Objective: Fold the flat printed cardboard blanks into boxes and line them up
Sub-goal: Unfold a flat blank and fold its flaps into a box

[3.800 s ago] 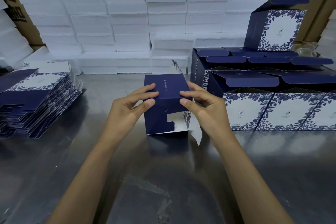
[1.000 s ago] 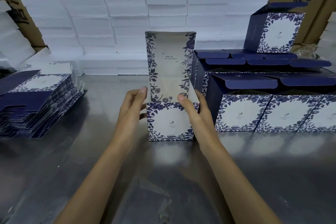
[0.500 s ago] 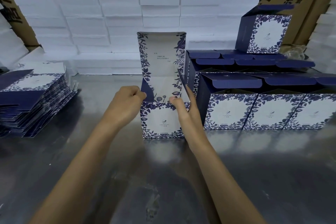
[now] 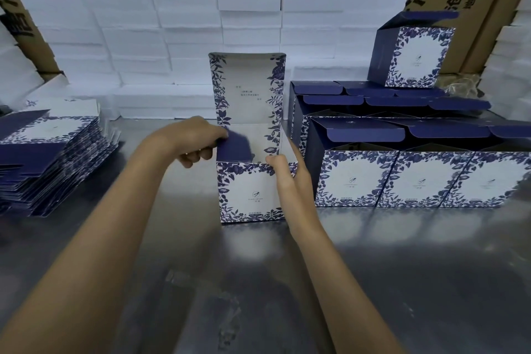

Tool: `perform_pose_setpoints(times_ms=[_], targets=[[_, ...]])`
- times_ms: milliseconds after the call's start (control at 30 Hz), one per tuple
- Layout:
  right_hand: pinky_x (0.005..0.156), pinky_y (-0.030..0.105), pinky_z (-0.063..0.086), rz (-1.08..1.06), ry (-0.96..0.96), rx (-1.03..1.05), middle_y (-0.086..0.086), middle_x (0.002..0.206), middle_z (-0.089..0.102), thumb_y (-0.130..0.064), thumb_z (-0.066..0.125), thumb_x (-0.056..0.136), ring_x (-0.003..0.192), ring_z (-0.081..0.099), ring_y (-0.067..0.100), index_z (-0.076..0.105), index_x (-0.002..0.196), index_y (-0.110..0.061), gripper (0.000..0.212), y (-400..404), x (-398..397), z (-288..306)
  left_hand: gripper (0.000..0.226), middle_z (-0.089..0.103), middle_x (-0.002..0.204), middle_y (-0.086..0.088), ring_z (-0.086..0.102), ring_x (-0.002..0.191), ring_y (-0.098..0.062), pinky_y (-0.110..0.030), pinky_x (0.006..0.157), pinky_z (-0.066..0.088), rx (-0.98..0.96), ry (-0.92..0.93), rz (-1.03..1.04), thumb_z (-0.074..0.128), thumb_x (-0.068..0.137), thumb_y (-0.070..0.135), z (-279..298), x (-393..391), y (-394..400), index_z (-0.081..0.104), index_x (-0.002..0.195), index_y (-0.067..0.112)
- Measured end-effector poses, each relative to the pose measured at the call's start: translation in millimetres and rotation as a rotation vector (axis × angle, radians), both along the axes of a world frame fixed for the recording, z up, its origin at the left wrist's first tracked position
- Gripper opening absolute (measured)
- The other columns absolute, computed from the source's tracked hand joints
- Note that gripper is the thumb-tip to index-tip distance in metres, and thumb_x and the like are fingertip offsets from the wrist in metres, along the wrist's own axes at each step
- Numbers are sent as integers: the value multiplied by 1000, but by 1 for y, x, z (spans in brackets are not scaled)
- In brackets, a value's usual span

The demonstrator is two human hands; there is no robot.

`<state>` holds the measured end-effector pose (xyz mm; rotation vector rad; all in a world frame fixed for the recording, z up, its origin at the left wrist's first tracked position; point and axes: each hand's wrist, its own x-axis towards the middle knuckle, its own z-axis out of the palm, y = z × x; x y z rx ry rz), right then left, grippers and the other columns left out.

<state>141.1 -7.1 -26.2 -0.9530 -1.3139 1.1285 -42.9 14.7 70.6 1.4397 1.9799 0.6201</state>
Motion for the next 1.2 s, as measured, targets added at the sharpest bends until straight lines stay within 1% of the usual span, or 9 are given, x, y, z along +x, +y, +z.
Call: perform_pose_setpoints(times_ms=[200, 533, 667, 767, 867, 933, 1000, 1100, 1200], targets=[[88, 19, 43, -32, 43, -4, -30, 116, 67, -46, 57, 79, 108, 58, -13, 58, 133, -42, 54, -2, 2, 3, 37, 40, 54, -2, 32, 44, -20, -20, 41, 31, 101, 70, -30, 45, 100, 21, -12, 6, 5, 41, 65, 10], [86, 20, 42, 31, 9, -75, -32, 107, 68, -50, 58, 77, 100, 58, -16, 62, 125, -43, 49, 0, 7, 7, 30, 43, 53, -2, 35, 41, -16, -19, 39, 32, 178, -167, 97, 48, 99, 17, -15, 0, 13, 47, 70, 11], [87, 17, 40, 68, -59, -93, -42, 108, 63, -62, 60, 77, 99, 54, -25, 53, 133, -53, 56, 2, 7, 6, 19, 63, 85, -6, 59, 67, -15, -20, 45, 49, 392, -424, 211, 60, 97, 25, -27, 7, 0, 59, 82, 14], [98, 21, 37, 177, -109, -89, -41, 124, 59, -76, 55, 78, 119, 49, -19, 44, 142, -55, 68, 2, 7, 8, 7, 64, 104, -6, 65, 77, -14, -23, 57, 52, 494, -686, 236, 65, 94, 16, -49, 17, -10, 60, 94, 21], [109, 29, 31, 196, -59, -165, -32, 144, 49, -87, 45, 73, 136, 46, -1, 48, 138, -60, 70, 4, 7, 14, 21, 70, 103, -2, 70, 74, -13, -21, 55, 55, 531, -1032, 186, 58, 95, 10, -65, 12, -19, 62, 110, 23], [104, 24, 30, 183, -105, -159, -44, 131, 47, -83, 42, 80, 136, 45, 1, 47, 139, -59, 64, 4, 9, 17, 24, 75, 95, 3, 72, 78, -12, -22, 60, 56, 568, -1122, 131, 56, 94, 12, -73, 8, -23, 65, 113, 24], [92, 16, 34, 182, -173, -125, -52, 110, 50, -73, 45, 88, 121, 52, -9, 50, 139, -53, 55, 2, 11, 19, 25, 75, 98, 5, 72, 86, -13, -22, 65, 57, 614, -1142, 94, 56, 93, 14, -80, 6, -25, 65, 114, 23], [65, 3, 42, 160, -192, -123, -42, 86, 65, -52, 57, 95, 83, 59, -22, 63, 116, -40, 24, 3, 17, 24, 29, 72, 110, -2, 70, 95, -18, -27, 72, 57, 634, -1156, 89, 60, 86, 20, -84, 8, -26, 67, 114, 23], [58, 11, 45, 47, -271, -69, -17, 62, 63, -44, 63, 93, 56, 58, -5, 61, 88, -19, 26, 3, 23, 32, 30, 68, 117, -7, 68, 100, -22, -33, 79, 54, 622, -1131, 83, 63, 82, 24, -84, 11, -27, 70, 111, 27]])
